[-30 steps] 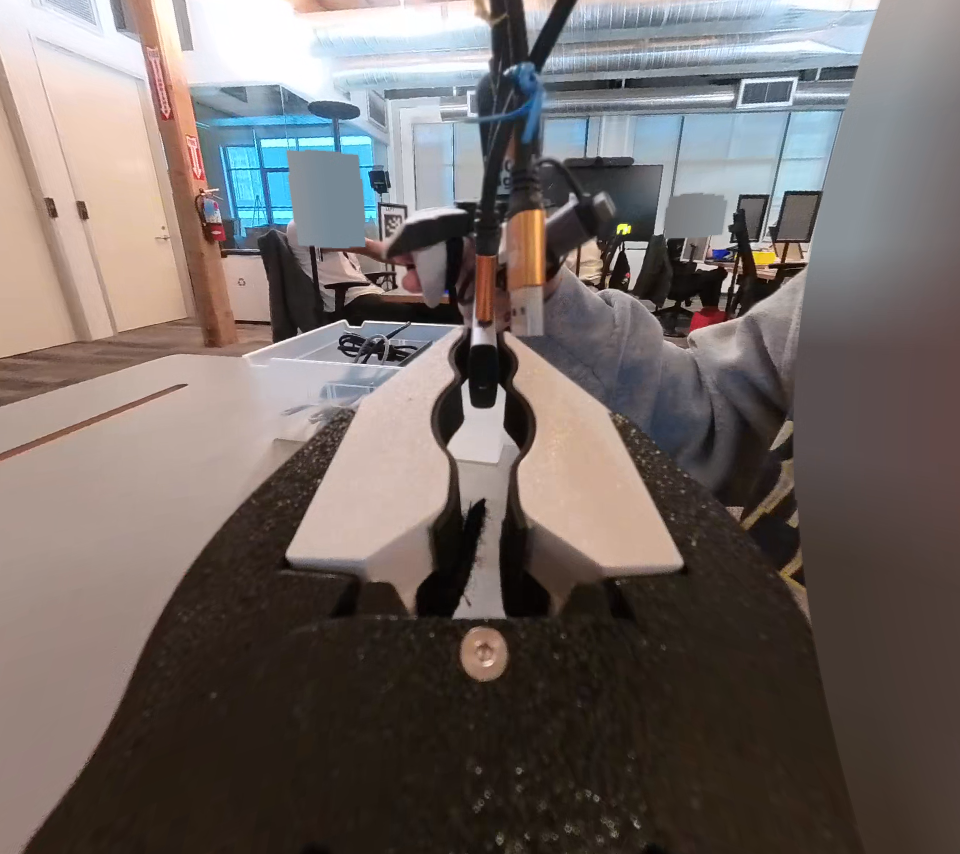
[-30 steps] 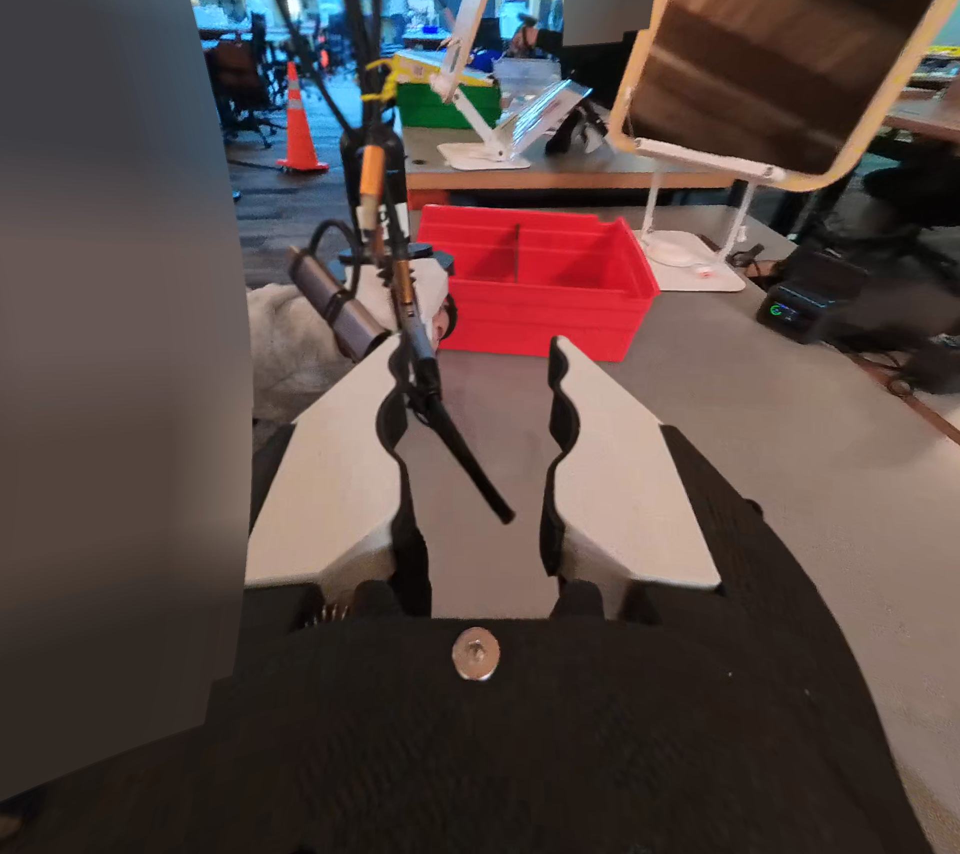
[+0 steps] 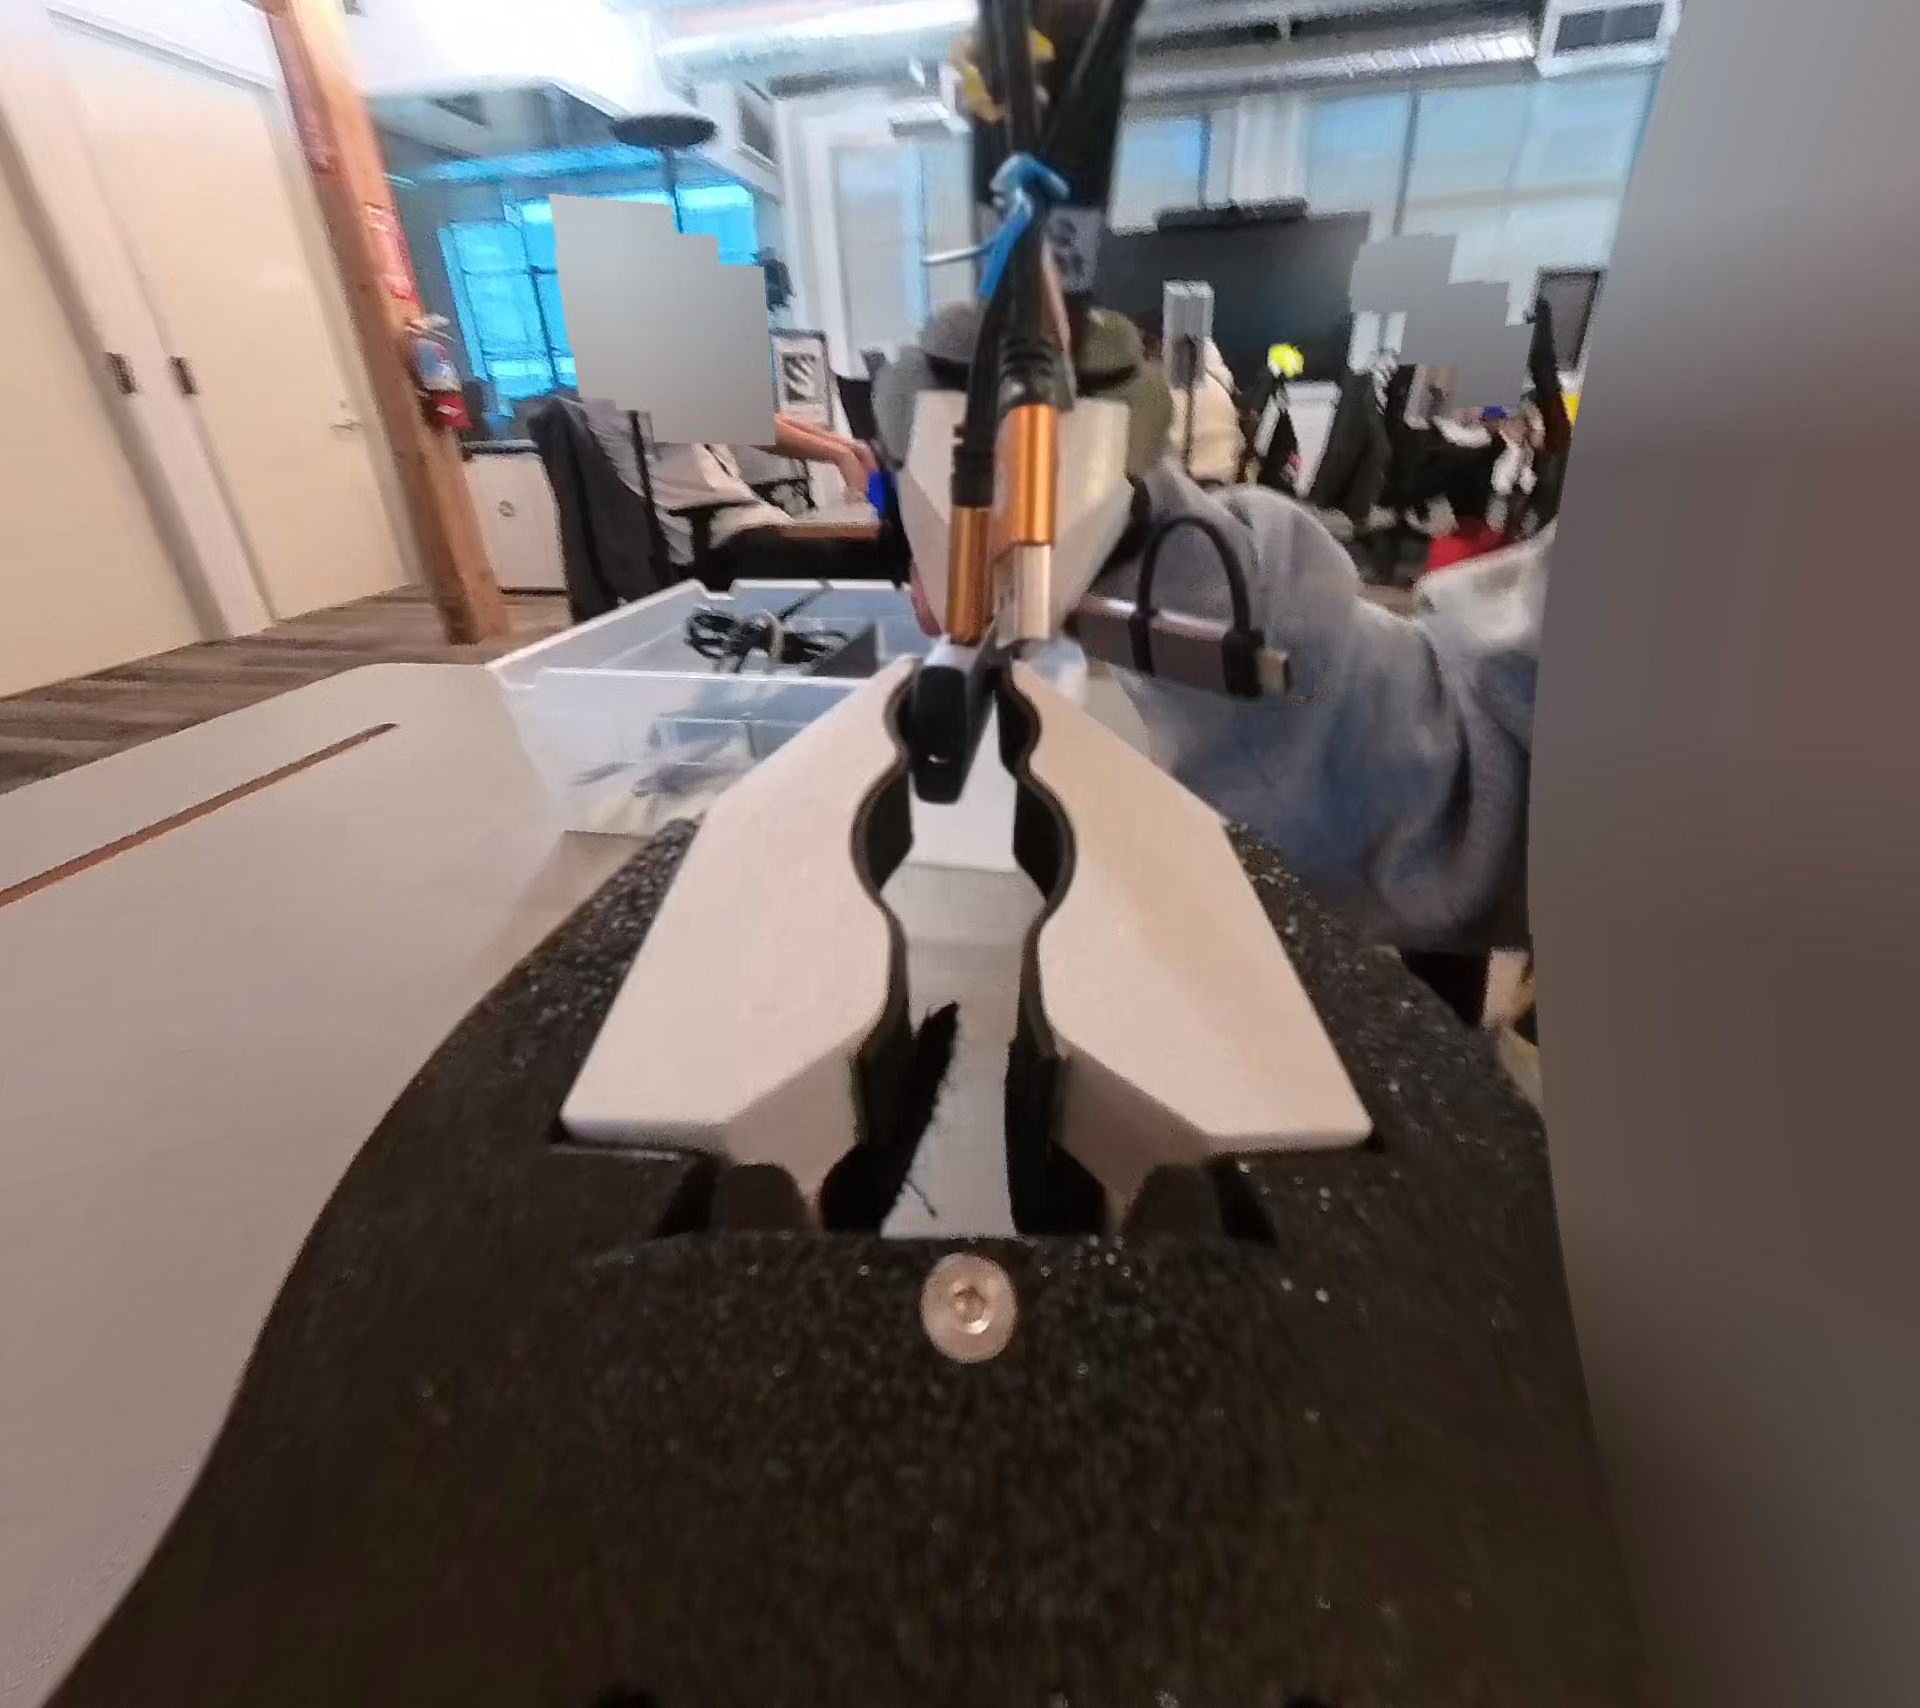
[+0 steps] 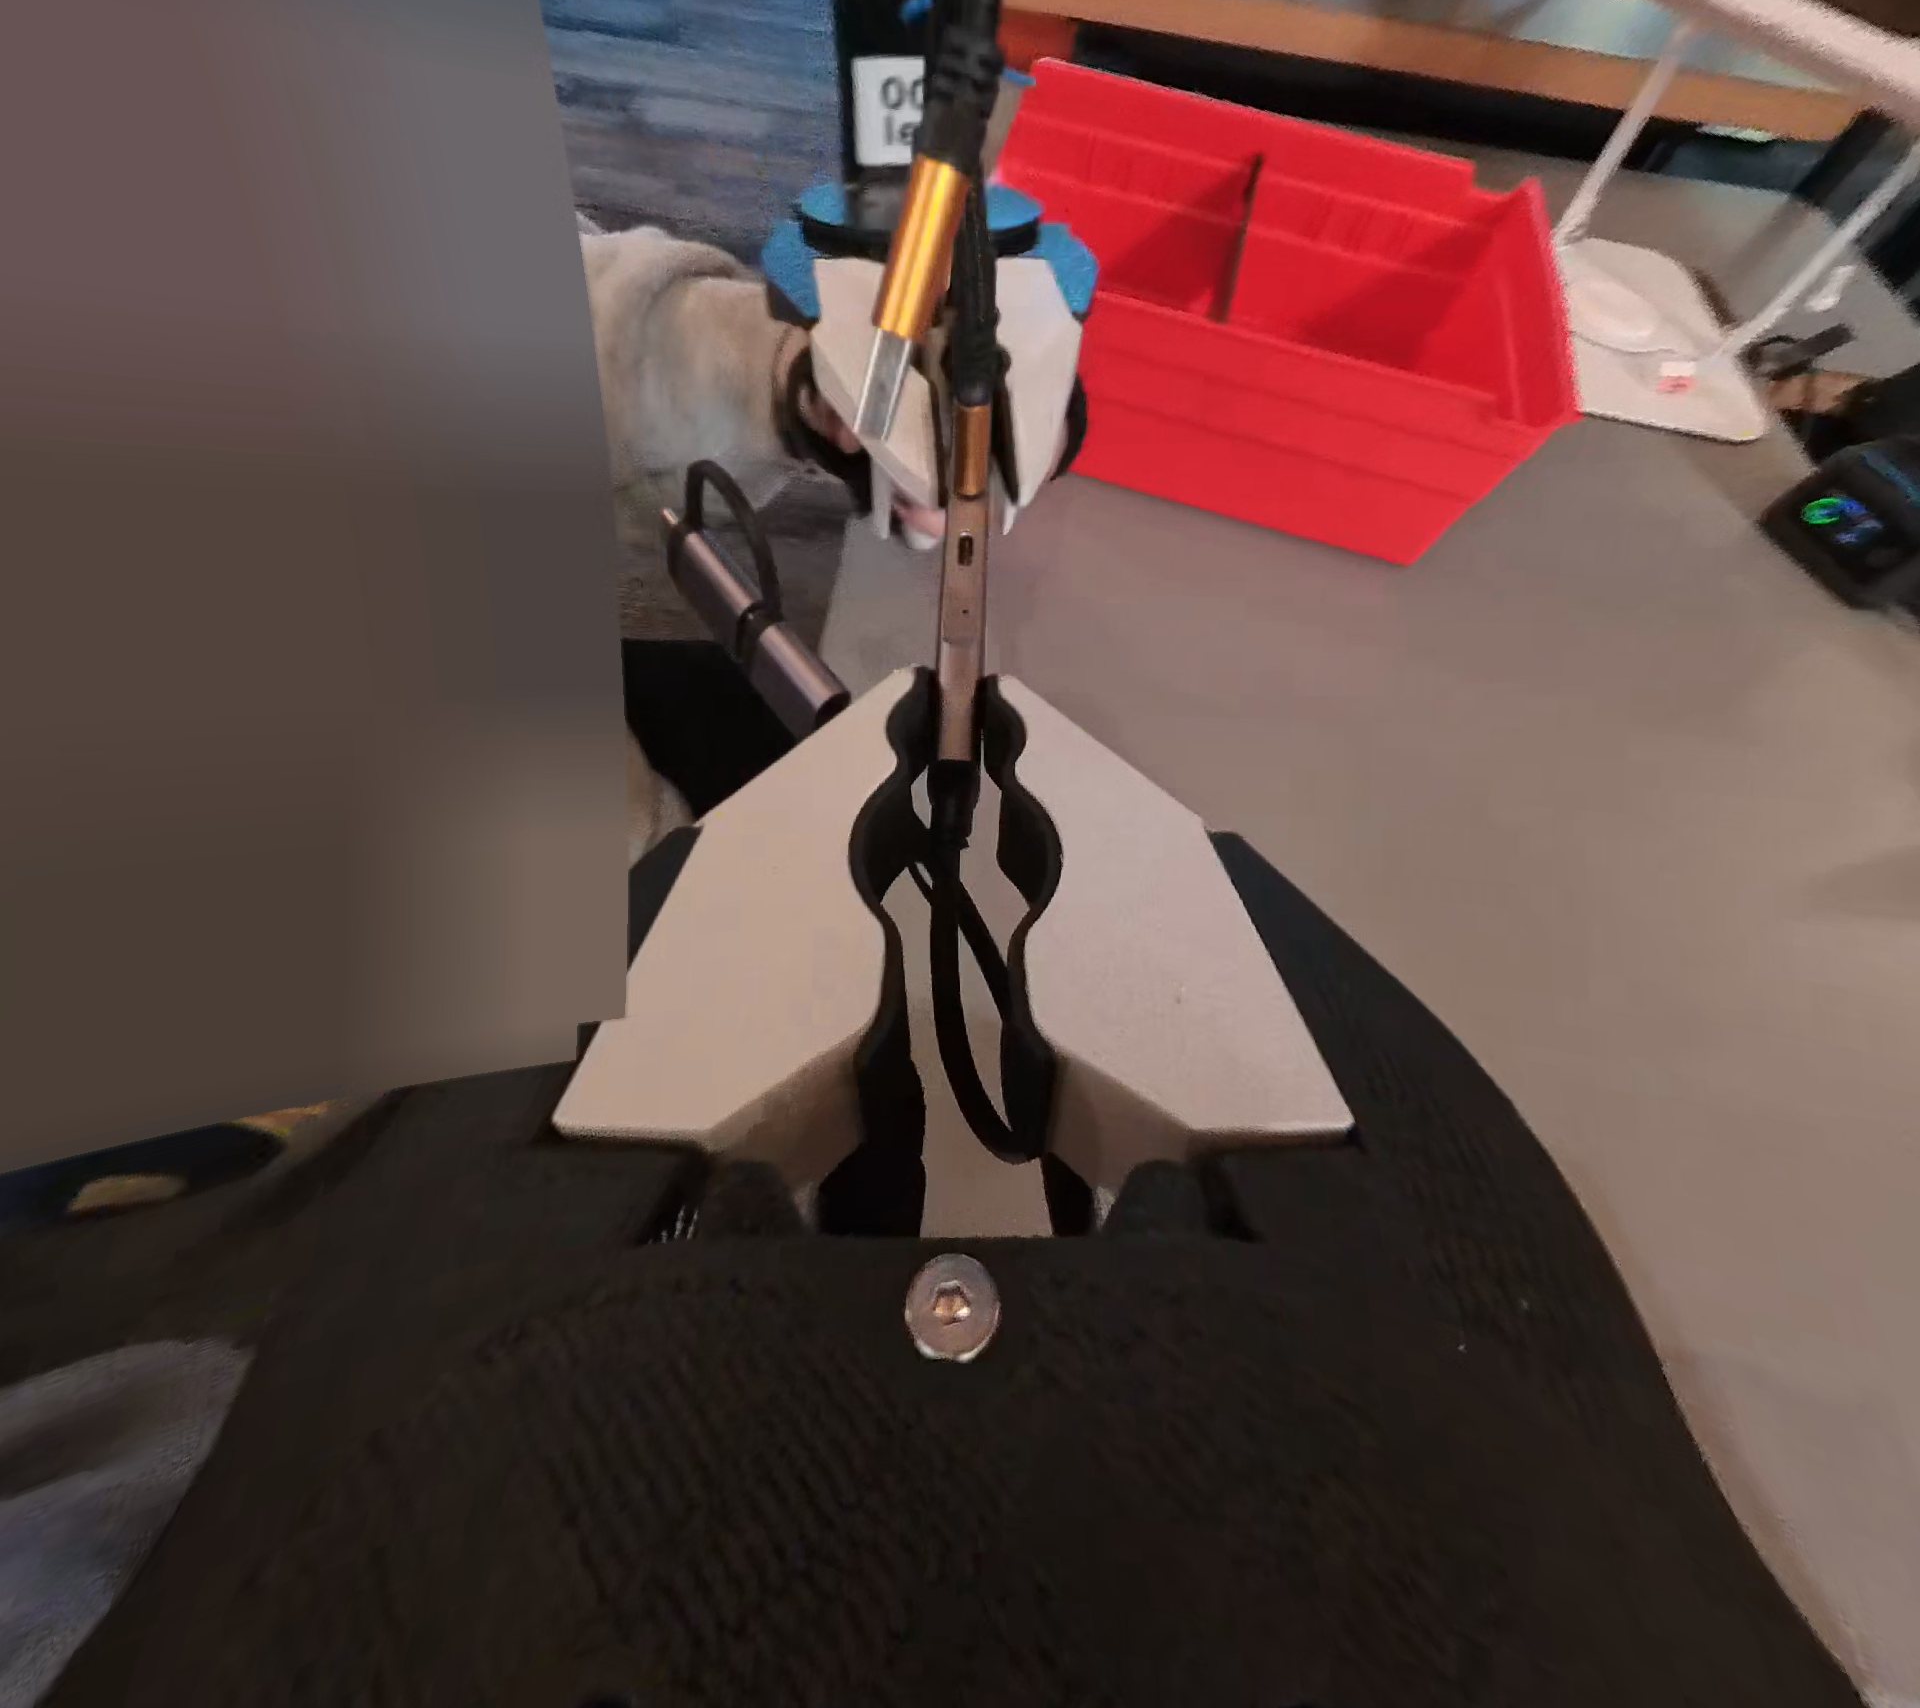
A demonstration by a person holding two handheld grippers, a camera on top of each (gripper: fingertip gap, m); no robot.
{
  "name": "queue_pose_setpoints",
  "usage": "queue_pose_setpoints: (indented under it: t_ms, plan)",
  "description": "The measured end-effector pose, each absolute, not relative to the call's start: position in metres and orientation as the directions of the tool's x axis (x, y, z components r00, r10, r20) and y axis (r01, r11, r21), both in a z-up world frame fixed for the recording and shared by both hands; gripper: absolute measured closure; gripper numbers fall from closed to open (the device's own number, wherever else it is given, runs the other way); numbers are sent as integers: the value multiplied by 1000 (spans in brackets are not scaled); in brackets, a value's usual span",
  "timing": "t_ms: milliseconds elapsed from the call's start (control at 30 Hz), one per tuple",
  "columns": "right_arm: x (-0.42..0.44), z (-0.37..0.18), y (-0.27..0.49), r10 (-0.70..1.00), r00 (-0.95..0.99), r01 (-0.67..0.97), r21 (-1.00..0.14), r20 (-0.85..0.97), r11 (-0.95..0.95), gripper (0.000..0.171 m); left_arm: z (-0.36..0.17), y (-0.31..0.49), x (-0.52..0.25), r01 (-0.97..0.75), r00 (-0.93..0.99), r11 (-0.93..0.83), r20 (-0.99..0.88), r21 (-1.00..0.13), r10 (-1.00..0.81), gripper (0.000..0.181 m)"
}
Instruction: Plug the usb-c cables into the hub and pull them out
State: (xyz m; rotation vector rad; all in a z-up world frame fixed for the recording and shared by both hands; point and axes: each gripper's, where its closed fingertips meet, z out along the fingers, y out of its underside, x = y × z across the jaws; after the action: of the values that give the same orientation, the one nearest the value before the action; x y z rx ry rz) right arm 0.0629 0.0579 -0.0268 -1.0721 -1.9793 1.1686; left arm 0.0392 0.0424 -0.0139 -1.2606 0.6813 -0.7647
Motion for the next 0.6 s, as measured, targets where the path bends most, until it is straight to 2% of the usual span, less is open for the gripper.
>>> queue_pose_setpoints:
  t_ms: [33,100,133,267,400,500,600]
  plan:
    - [63,-25,63,872,-475,330,-895,116,299,165,-10,47,35,163,616,147,-15,-976,-788,163]
    - [66,-20,81,900,-405,323,-896,160,304,165,-11,56,25,162,678,155,-4,-974,-735,136]
    - [69,-15,94,918,-351,315,-900,182,299,165,-16,61,19,139,706,150,-8,-979,-708,134]
    - [93,10,175,968,27,275,-933,250,233,165,-26,77,-11,72,828,198,-52,-978,-559,142]
    - [144,17,259,863,424,286,-945,276,162,165,-45,86,-21,-31,873,187,-118,-982,-473,147]
    - [180,-4,302,768,570,364,-928,292,83,165,-54,90,-19,-54,877,170,-128,-984,-463,150]
    - [208,-43,333,684,634,510,-860,361,-18,165,-61,93,-17,-75,875,151,-138,-986,-465,152]
